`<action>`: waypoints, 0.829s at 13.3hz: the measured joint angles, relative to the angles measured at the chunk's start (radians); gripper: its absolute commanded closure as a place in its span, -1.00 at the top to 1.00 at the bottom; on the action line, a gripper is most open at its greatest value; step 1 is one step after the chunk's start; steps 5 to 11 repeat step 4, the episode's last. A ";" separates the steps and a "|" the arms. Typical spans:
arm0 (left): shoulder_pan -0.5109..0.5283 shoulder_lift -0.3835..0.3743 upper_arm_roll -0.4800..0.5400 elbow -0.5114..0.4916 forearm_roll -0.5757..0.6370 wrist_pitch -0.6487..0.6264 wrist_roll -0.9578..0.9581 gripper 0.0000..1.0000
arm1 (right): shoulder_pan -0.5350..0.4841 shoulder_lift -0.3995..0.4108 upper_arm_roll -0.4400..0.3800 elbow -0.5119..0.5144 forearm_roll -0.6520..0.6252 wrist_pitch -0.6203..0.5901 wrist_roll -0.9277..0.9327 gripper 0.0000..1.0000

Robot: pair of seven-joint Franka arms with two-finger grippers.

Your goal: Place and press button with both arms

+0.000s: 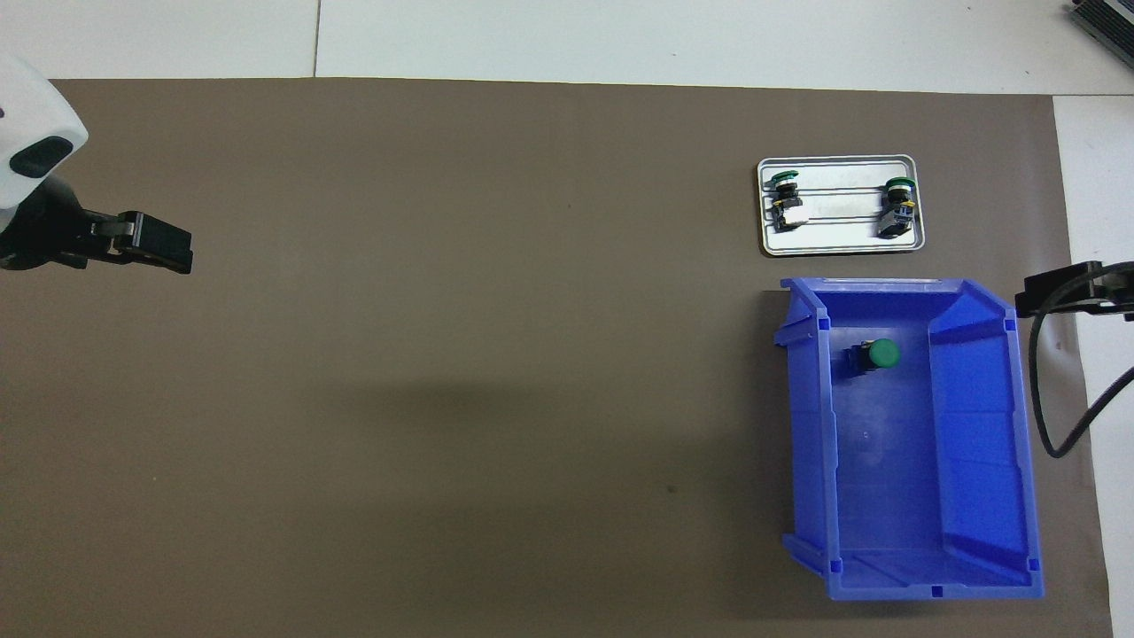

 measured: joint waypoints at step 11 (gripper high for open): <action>0.000 0.000 0.000 0.000 0.000 0.000 0.000 1.00 | 0.001 0.000 0.000 0.000 -0.004 0.000 0.000 1.00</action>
